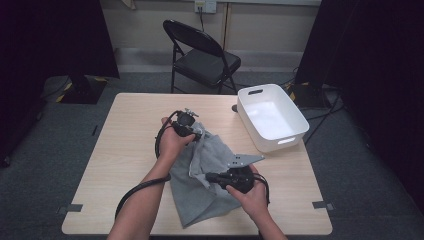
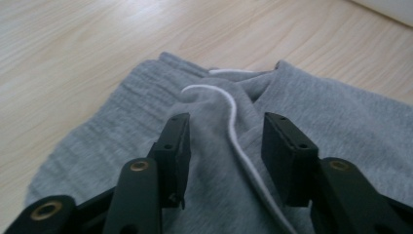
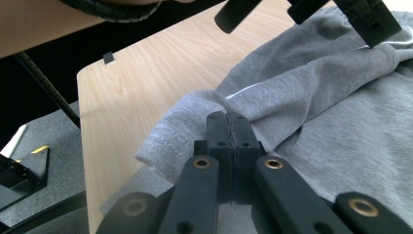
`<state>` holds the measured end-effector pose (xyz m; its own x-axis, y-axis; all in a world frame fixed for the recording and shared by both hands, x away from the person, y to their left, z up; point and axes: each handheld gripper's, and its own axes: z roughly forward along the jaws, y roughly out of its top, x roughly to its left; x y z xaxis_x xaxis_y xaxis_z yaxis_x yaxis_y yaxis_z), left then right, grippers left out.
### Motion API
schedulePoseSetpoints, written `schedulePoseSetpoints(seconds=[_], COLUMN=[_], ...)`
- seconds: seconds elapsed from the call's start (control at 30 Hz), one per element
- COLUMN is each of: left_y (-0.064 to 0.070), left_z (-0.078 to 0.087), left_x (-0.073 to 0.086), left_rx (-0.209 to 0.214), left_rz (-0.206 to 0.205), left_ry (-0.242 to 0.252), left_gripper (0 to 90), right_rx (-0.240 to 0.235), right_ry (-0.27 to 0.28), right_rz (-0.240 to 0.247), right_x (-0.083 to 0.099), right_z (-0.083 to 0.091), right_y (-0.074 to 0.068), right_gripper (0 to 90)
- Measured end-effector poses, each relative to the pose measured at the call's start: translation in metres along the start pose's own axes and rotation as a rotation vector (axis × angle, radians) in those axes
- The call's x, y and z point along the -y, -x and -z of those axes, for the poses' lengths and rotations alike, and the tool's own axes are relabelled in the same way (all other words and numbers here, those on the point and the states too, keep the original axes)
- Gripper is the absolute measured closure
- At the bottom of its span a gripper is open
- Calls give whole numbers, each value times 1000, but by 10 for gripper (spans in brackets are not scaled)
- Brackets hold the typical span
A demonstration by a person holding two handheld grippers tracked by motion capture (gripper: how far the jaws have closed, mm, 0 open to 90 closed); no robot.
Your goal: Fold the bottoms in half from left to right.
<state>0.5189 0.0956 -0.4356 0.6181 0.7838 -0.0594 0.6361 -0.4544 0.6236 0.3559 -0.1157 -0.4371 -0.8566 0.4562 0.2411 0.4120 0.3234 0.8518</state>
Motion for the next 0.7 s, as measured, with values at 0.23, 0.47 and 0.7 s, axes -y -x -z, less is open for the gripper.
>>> schedulePoseSetpoints(seconds=[0.23,0.47,0.7], left_y=[8,13,15], left_z=[-14,-22,-6], left_x=[-1,-3,-23], left_rx=[5,-11,-26], left_rz=[7,-12,-15], left_ry=[-39,-103,-60], left_gripper=[590,808,829], right_rx=[6,13,13], right_ry=[1,0,8], right_rz=[-3,5,2], right_x=[1,-1,0], right_z=[1,4,13], right_y=[2,3,5], right_gripper=[900,900,900])
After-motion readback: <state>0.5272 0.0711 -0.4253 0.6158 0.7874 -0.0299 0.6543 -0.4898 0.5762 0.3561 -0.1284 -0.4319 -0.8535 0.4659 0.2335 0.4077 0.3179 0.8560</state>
